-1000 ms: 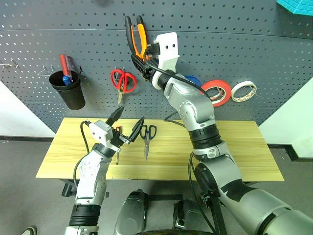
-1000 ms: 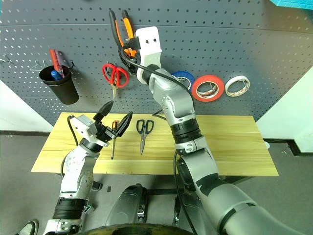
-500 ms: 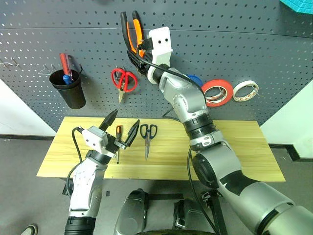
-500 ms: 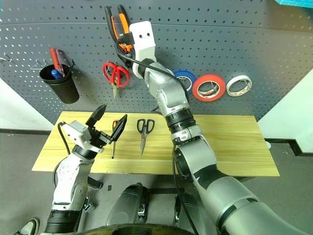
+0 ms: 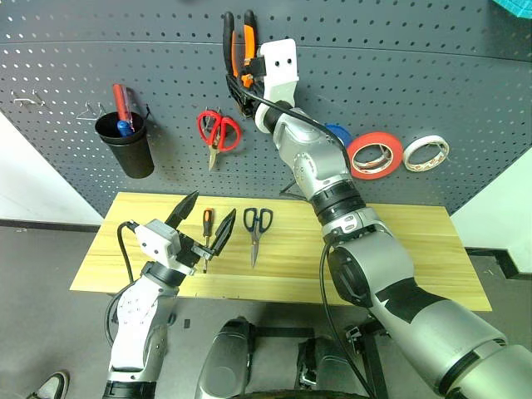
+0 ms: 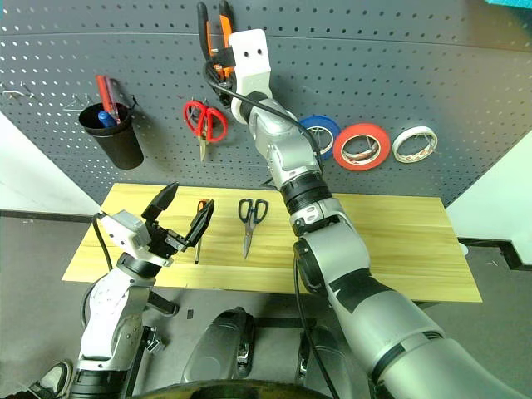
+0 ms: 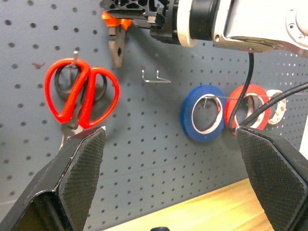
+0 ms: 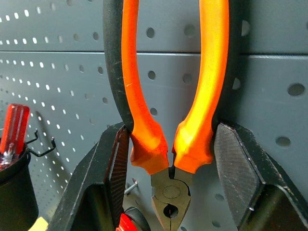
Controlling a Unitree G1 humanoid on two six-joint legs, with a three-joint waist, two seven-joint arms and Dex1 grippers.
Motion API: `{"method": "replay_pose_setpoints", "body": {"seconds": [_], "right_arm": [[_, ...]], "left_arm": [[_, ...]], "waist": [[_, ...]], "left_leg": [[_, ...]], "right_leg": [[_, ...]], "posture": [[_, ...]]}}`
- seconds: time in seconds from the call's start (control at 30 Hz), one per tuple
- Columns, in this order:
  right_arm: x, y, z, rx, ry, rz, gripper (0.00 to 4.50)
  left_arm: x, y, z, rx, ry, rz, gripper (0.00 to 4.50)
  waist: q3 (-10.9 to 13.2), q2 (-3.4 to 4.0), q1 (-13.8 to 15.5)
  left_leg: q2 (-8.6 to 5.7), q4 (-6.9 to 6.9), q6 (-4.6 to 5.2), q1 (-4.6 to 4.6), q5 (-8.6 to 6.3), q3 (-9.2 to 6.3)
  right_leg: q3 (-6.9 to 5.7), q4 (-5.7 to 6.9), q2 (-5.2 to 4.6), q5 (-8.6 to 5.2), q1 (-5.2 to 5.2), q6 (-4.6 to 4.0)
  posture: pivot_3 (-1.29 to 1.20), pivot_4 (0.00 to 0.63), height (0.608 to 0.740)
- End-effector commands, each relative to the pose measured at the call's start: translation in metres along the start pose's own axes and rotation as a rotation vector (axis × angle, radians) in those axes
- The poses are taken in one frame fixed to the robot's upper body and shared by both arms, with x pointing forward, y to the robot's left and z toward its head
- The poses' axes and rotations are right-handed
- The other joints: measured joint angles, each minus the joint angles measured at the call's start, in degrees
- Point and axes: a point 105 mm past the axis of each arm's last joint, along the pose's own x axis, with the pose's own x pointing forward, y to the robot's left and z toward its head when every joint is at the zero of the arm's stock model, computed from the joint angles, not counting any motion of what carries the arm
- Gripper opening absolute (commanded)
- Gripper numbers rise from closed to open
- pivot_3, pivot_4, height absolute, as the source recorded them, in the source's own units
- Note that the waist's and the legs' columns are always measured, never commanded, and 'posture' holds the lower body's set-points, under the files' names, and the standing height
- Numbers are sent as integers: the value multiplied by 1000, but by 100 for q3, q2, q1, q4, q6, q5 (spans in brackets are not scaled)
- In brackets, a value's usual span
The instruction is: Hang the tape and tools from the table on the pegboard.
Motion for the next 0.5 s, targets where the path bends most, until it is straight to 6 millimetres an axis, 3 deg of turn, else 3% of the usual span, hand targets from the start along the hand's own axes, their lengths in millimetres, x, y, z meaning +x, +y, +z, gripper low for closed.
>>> {"method": "replay_pose_setpoints", "body": {"seconds": [0.03,0.5], "right_arm": [[-6,-30,22,-8,-69,-105,2273],[-29,-43,21,-7,-53,-179,2272]], "left_arm": [[3,-4,12,17,-40,-25,4500],[3,-4,10,11,-31,-42,4500]], "waist": [[0,0,6],[7,1,17]], "left_leg": [[3,0,-1,-1,-1,0],[-12,20,22,-75,14,-13]], "right_leg": [[-4,1,-1,0,1,0],[-19,11,-1,-4,-45,-7]], "posture": [[353,165,657],[337,167,657]]}}
